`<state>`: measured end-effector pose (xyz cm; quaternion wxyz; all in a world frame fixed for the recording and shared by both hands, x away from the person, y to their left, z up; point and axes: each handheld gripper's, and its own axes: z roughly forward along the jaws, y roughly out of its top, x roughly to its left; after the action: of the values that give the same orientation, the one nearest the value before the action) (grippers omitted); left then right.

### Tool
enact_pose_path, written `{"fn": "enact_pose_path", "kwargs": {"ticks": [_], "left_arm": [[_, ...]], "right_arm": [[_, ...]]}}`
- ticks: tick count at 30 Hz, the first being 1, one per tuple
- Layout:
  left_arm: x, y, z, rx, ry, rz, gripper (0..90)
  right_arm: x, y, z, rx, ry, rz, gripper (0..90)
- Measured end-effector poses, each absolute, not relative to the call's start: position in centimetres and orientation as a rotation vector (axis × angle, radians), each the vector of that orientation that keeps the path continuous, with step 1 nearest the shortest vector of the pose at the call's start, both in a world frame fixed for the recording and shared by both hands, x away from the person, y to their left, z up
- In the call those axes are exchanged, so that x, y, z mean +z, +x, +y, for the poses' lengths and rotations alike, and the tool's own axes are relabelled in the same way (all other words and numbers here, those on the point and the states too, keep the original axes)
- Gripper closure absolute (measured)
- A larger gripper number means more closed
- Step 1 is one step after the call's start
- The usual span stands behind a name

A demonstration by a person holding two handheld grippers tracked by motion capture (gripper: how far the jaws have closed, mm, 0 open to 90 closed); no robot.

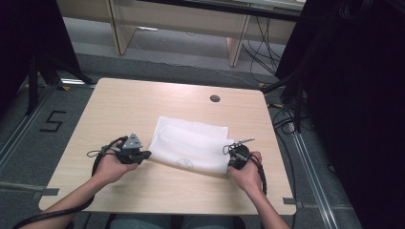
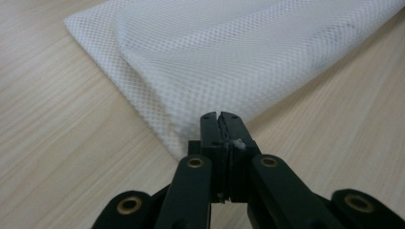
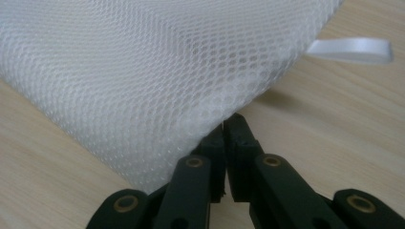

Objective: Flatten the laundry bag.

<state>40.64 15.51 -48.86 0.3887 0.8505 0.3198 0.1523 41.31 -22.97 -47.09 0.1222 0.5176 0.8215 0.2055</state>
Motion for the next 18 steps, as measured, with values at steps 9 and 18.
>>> {"fn": "enact_pose_path", "kwargs": {"ticks": [9, 18], "left_arm": [[-47.6, 40.6, 15.1, 0.45, 2.101, 0.821, 86.2], [-47.6, 40.0, 9.7, 0.361, 2.219, 0.641, 81.7]], "right_arm": [[-45.3, 42.0, -25.9, 0.622, 1.569, 2.29, 77.4], [-43.6, 44.1, -25.8, 0.676, 1.501, 2.267, 60.7]]}}
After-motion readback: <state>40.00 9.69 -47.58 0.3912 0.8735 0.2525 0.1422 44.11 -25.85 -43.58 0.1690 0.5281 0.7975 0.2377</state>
